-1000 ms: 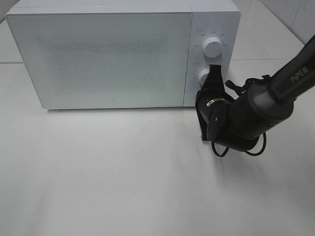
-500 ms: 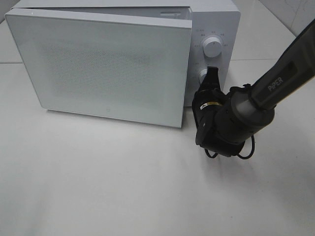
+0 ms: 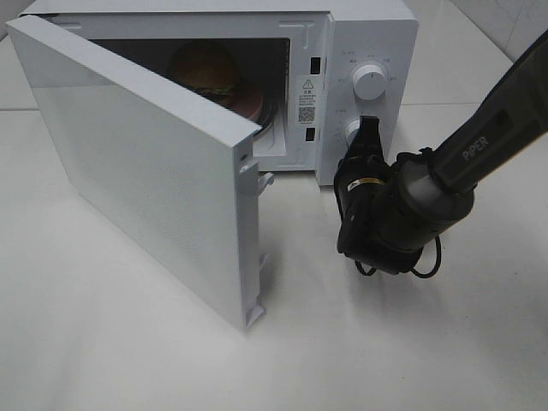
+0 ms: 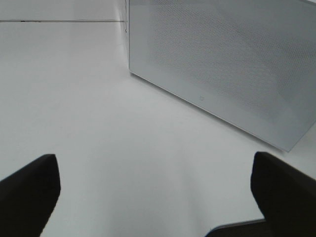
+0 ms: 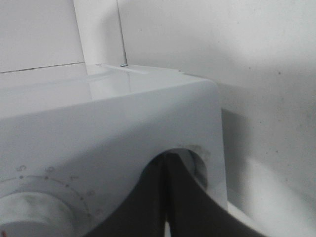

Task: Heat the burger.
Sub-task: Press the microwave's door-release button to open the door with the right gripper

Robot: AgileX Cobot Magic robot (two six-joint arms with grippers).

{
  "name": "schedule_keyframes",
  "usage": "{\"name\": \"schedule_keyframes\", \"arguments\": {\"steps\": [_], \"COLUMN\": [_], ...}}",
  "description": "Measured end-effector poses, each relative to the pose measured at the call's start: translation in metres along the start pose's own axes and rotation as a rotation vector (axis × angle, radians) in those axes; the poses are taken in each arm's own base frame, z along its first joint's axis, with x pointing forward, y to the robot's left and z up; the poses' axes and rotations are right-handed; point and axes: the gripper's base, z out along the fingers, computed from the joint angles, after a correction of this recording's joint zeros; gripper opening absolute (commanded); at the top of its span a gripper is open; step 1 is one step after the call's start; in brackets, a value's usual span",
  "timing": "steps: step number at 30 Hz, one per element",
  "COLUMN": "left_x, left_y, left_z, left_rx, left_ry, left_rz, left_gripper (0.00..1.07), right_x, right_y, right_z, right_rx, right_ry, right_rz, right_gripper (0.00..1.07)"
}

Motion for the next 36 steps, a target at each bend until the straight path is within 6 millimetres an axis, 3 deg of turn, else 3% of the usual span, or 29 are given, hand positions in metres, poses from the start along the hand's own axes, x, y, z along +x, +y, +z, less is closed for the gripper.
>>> {"name": "schedule_keyframes", "arguments": {"steps": [22, 30, 36], "left_x": [0.000, 0.000, 0.000], "left_y": [0.000, 0.000, 0.000], "left_z": [0.000, 0.000, 0.000], "left_rx": [0.000, 0.000, 0.000], "left_ry": [0.000, 0.000, 0.000], "left_rz": [0.000, 0.000, 0.000], "left_gripper": [0.98, 0.98, 0.98], "right_x": [0.000, -0.008, -0.007], "right_y": [0.001, 0.006, 0.012], "right_z": [-0.001, -0.011, -0.028], "right_rx": [0.013, 0.039, 0.033], "right_ry": [0.013, 0.065, 0.104], "right_rz": [-0.002, -0.045, -0.064], "right_gripper": [0.00, 0.00, 0.00]}}
